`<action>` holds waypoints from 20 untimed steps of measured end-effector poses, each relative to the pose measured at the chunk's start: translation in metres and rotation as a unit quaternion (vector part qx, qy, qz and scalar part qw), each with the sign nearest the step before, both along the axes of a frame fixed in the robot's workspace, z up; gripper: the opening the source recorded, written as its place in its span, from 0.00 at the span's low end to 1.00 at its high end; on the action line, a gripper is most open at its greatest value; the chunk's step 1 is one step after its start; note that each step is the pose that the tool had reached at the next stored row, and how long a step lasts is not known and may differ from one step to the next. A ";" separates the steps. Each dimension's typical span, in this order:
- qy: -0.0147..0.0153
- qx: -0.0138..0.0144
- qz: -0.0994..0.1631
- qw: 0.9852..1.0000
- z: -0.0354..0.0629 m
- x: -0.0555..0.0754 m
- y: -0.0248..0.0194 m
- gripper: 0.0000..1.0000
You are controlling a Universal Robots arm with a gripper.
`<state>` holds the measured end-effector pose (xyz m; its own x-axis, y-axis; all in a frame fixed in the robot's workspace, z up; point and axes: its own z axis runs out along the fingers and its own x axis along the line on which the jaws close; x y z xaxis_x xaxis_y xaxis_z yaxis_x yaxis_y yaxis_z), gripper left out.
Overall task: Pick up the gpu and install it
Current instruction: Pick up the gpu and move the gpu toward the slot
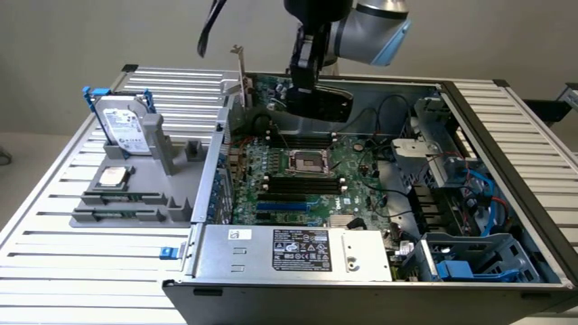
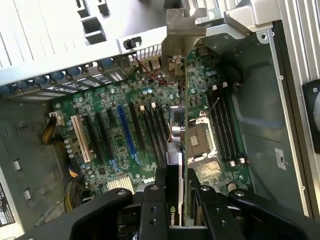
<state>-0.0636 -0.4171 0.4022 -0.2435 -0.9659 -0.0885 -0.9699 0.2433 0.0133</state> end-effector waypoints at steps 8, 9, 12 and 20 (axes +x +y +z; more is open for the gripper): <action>-0.013 -0.008 0.065 0.998 -0.0014 0.000 0.0000 0.27; -0.014 -0.010 0.072 0.997 -0.0015 0.000 0.0000 0.27; -0.014 -0.018 0.087 0.996 -0.0016 0.000 0.0000 0.27; -0.014 -0.029 0.099 0.995 -0.0084 0.000 -0.0024 0.27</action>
<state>-0.0639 -0.4195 0.3938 -0.0472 -0.9982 -0.0361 -0.9986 0.0481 -0.0221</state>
